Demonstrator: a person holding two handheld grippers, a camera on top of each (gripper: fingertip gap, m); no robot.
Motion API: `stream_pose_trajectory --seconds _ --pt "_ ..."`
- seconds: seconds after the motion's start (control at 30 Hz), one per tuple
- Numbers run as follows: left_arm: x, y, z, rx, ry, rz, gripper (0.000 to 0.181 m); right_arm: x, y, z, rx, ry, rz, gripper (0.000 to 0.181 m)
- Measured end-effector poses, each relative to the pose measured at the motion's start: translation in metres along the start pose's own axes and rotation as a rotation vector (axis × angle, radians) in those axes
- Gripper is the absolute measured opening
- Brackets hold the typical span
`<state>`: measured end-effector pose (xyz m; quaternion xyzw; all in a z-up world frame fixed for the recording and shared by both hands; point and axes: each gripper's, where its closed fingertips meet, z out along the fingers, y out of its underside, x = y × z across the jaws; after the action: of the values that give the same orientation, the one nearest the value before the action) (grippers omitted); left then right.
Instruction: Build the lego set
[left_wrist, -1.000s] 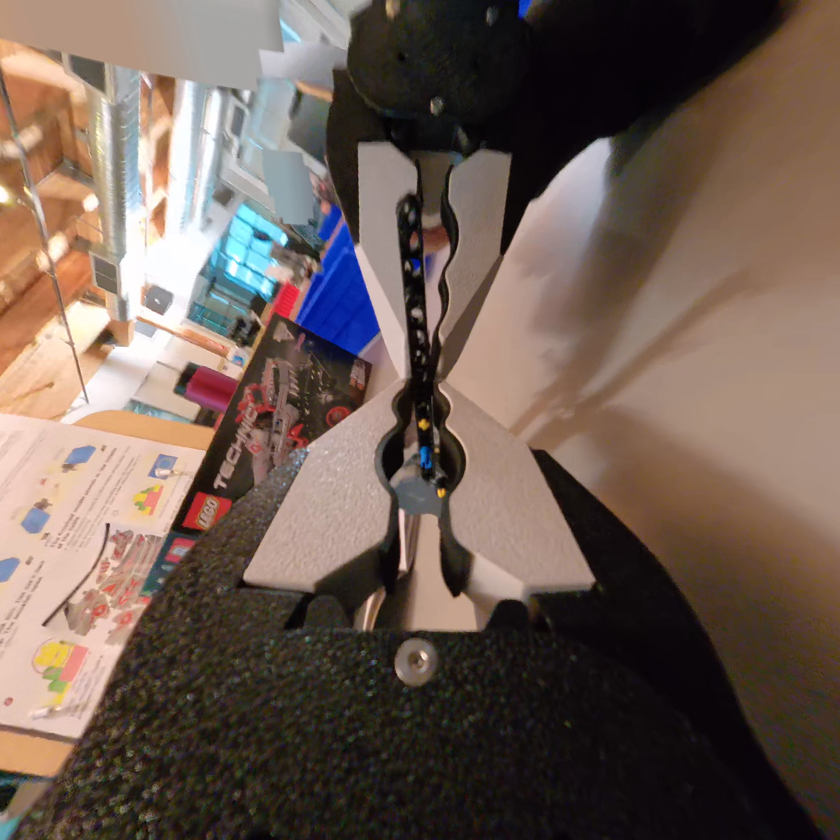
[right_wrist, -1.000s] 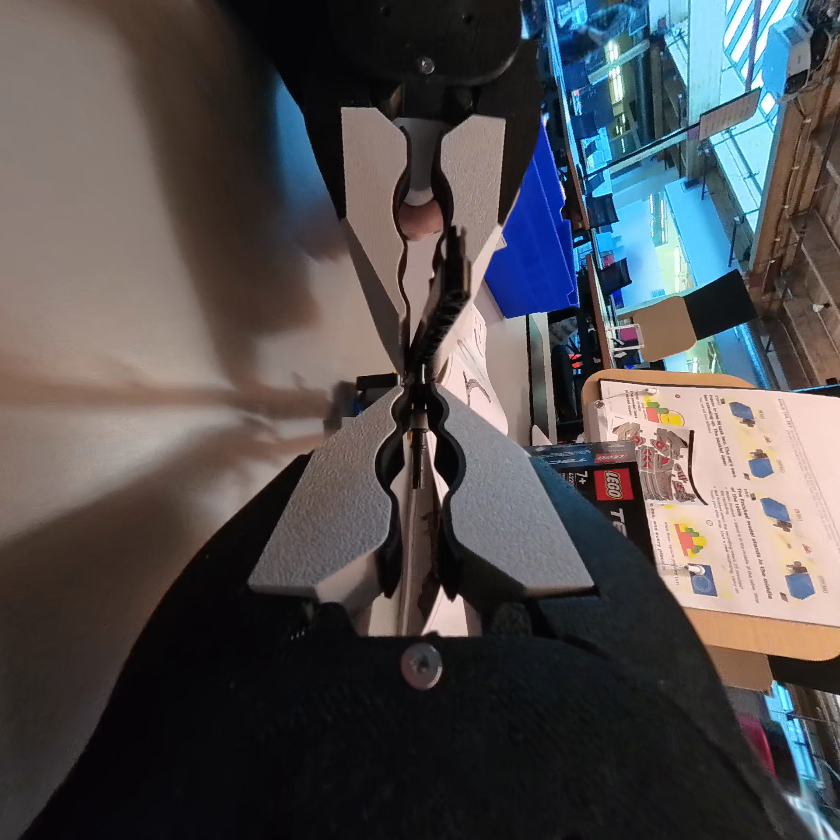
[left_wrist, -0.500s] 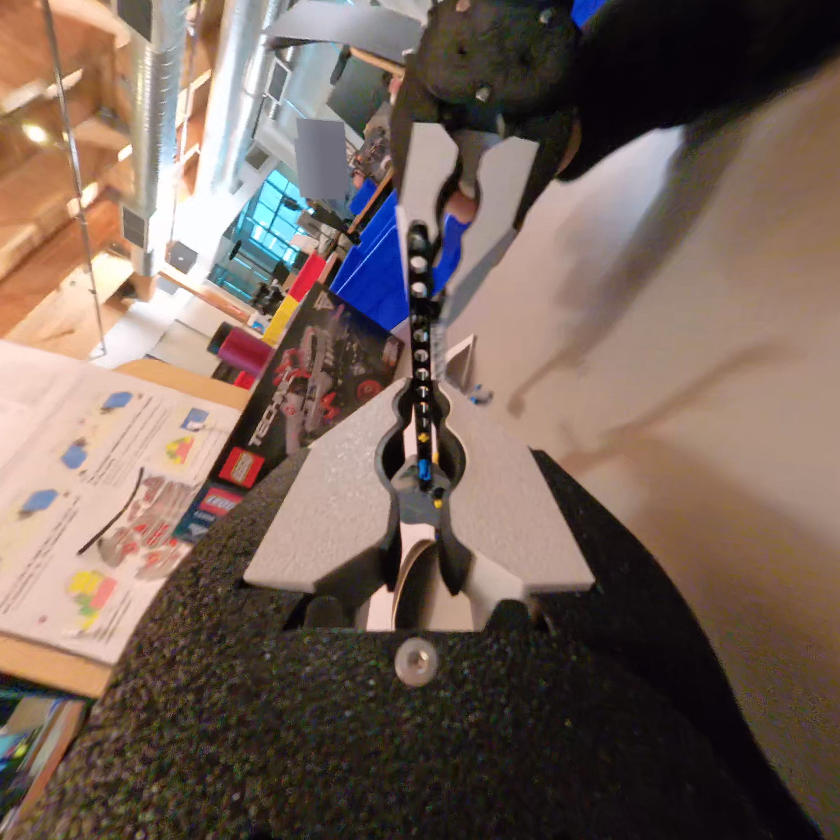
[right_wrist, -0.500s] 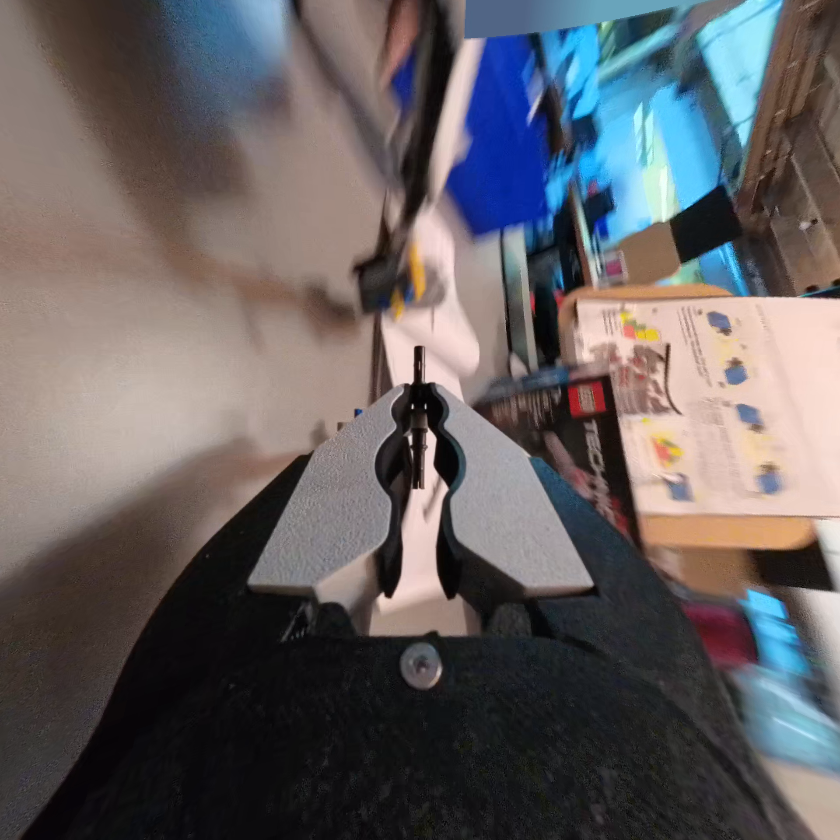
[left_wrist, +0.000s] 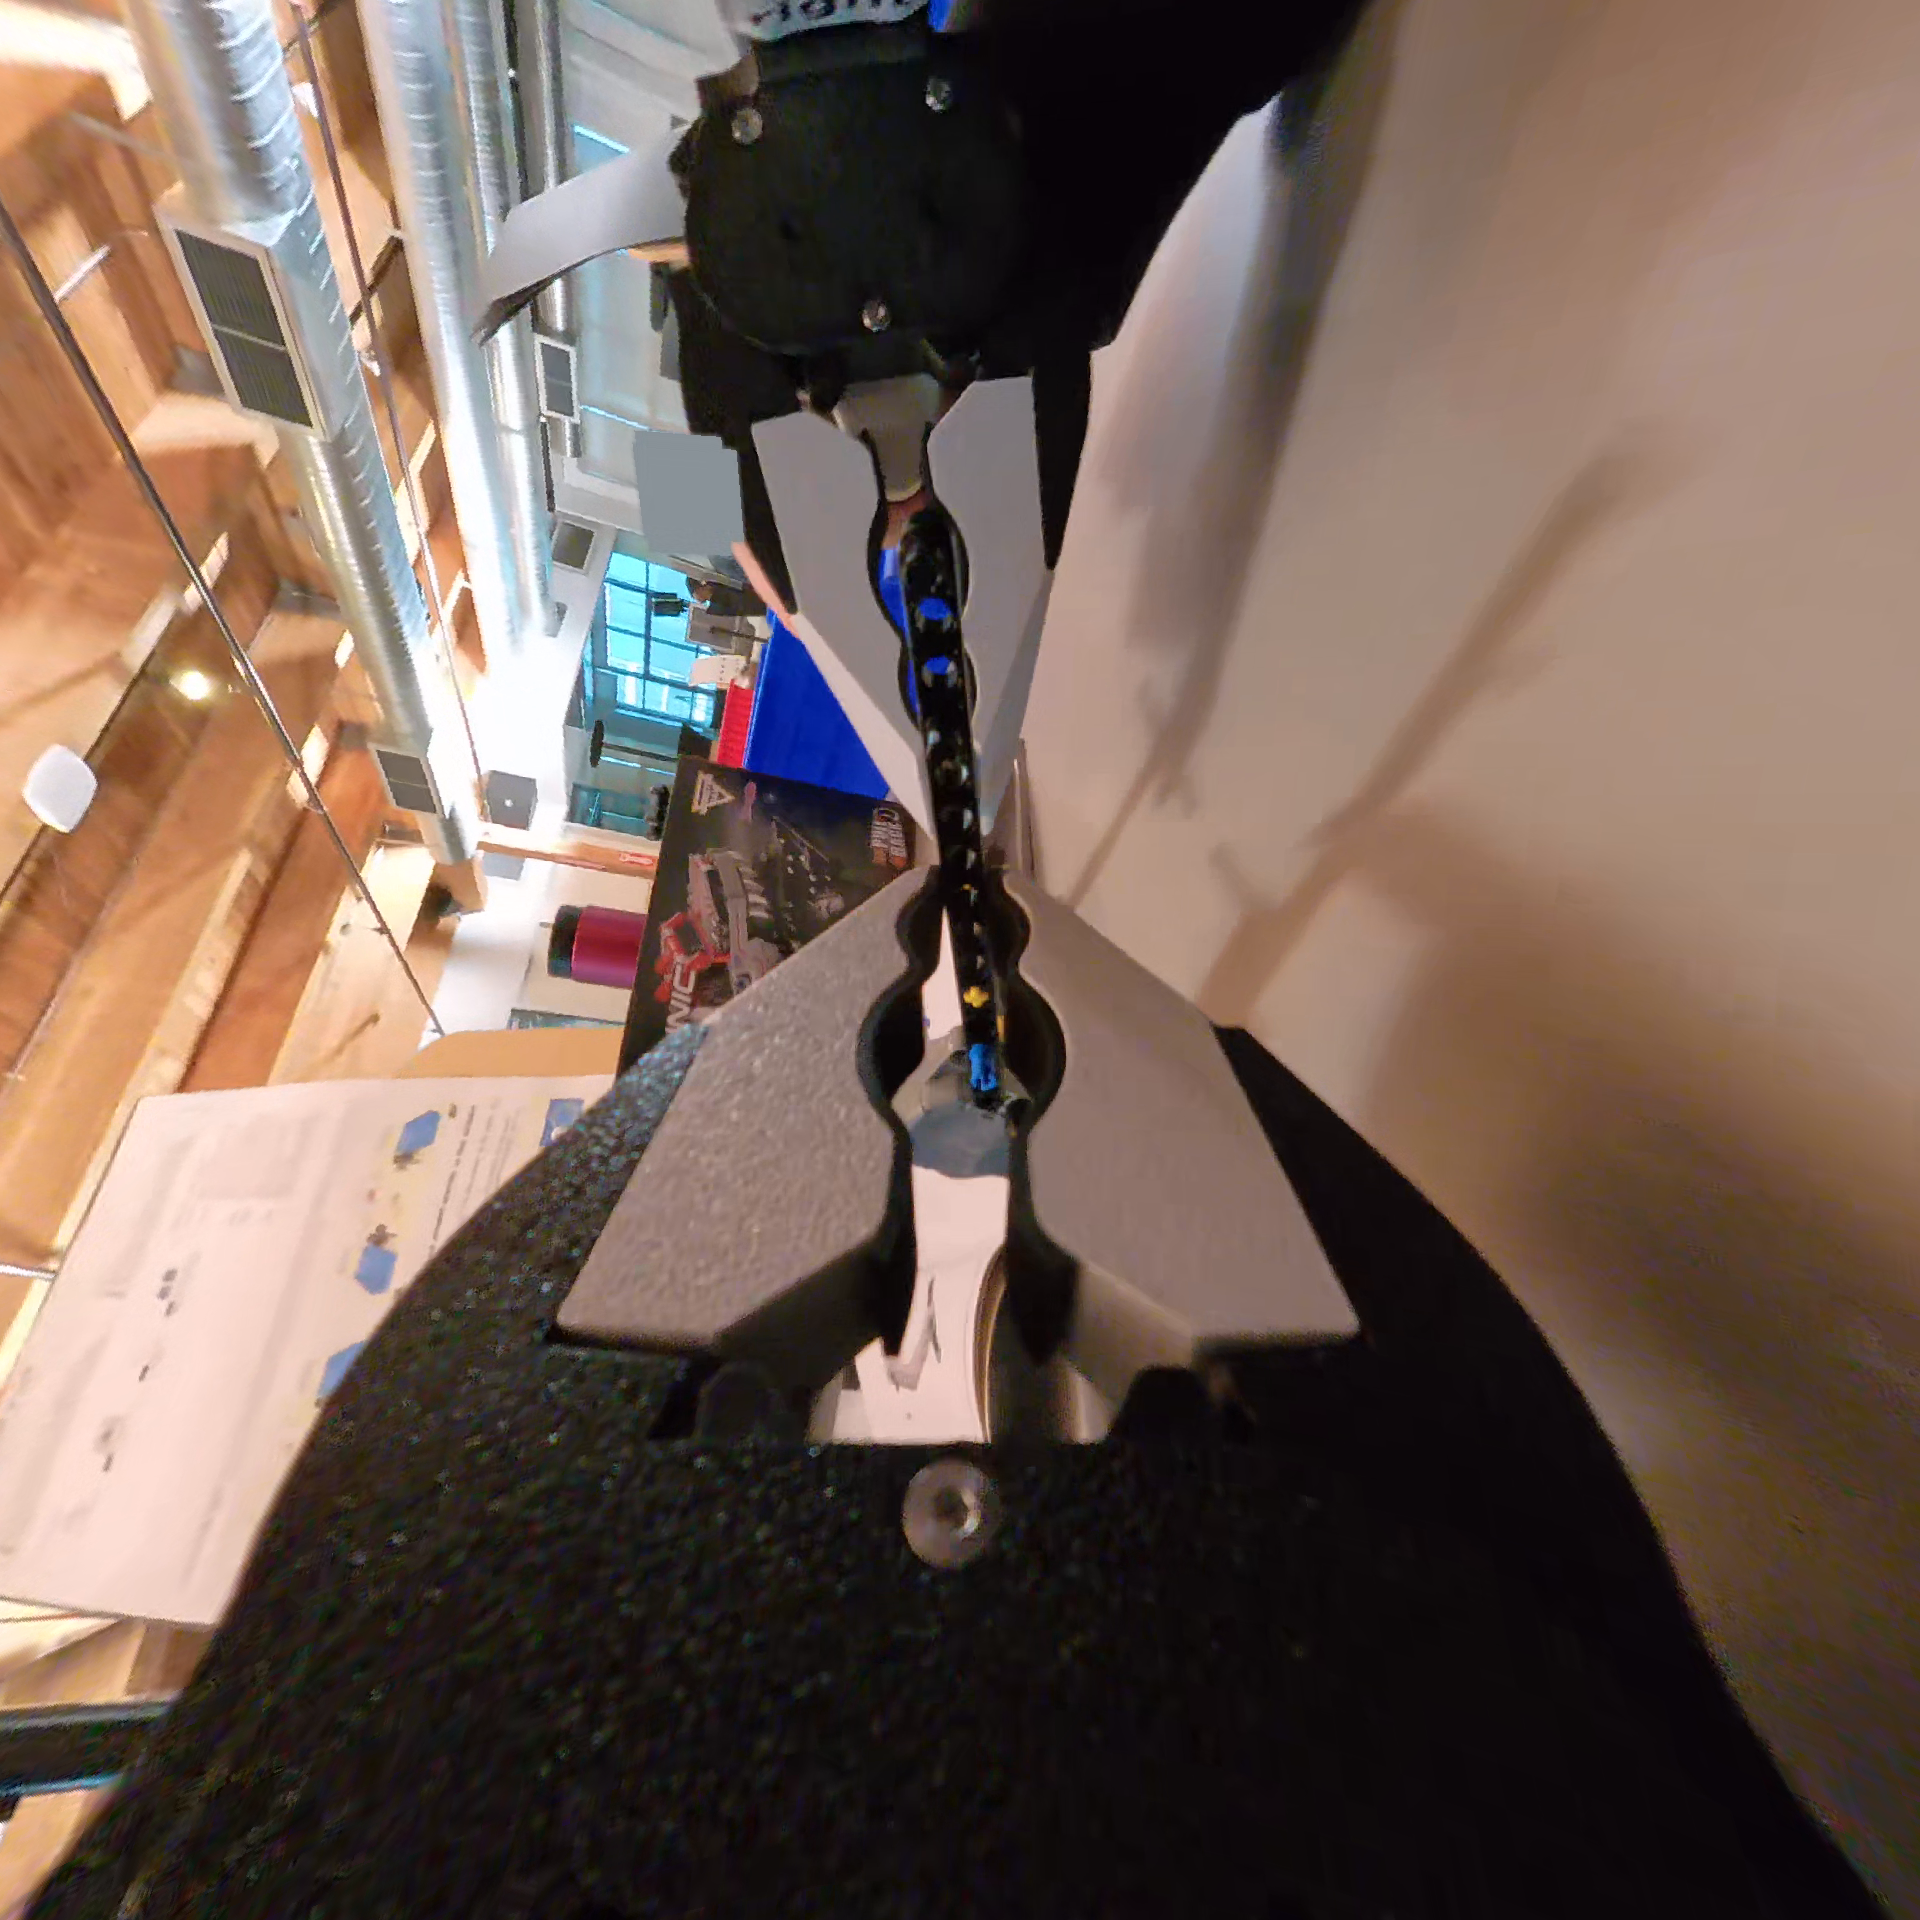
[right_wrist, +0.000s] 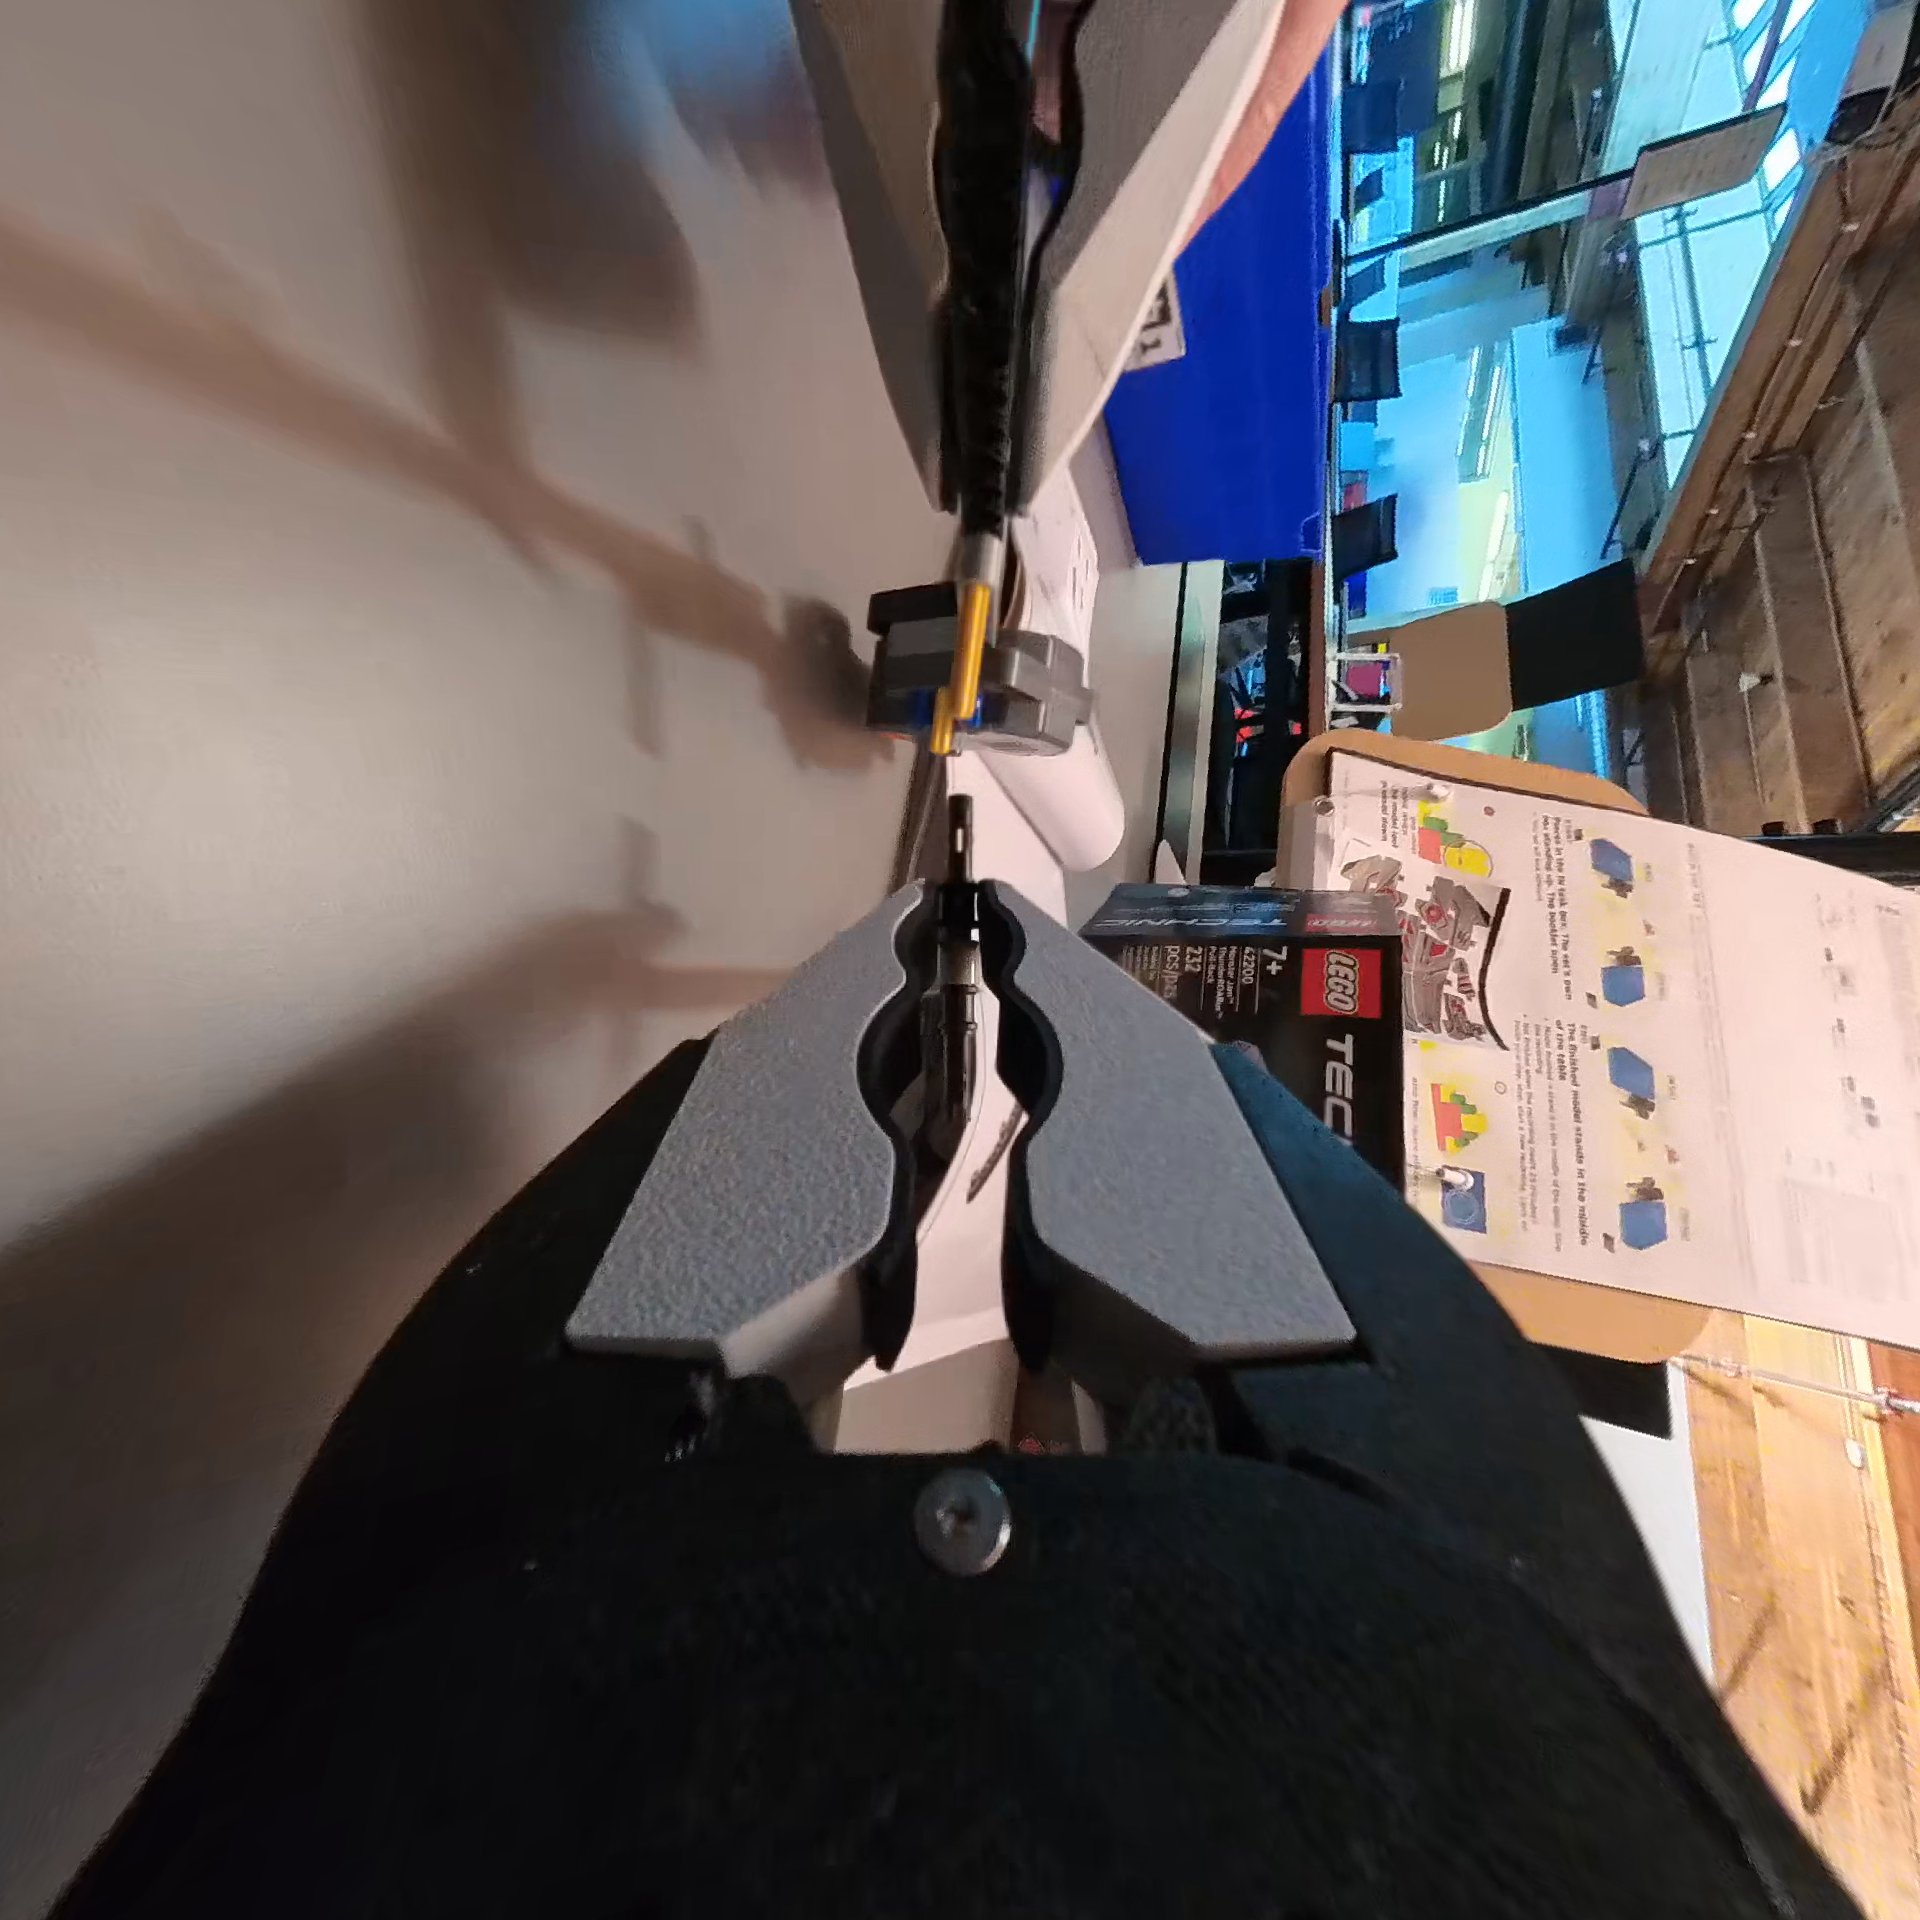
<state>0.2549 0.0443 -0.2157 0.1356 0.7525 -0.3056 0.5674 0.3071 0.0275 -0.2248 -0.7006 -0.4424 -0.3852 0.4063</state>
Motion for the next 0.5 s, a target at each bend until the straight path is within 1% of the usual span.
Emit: stream_pose_trajectory --seconds 0.17,0.23,0.3,0.4,0.5 --pt "0.005 -0.001 0.001 0.003 0.014 0.036 0.005 -0.005 -0.005 0.002 0.037 -0.021 -0.010 0.005" --pt "0.006 -0.001 0.001 0.004 0.014 0.039 0.005 -0.002 -0.010 0.000 0.066 -0.003 -0.006 0.010" --pt "0.008 -0.002 0.002 0.006 0.023 0.047 0.005 -0.006 -0.011 0.000 0.085 -0.032 0.018 0.012" --pt "0.013 -0.003 0.004 0.008 0.039 0.063 0.005 -0.008 -0.016 -0.004 0.128 -0.064 0.042 0.020" --pt "0.020 -0.004 0.006 0.006 0.067 0.080 0.005 -0.010 -0.019 -0.008 0.168 -0.114 0.113 0.024"
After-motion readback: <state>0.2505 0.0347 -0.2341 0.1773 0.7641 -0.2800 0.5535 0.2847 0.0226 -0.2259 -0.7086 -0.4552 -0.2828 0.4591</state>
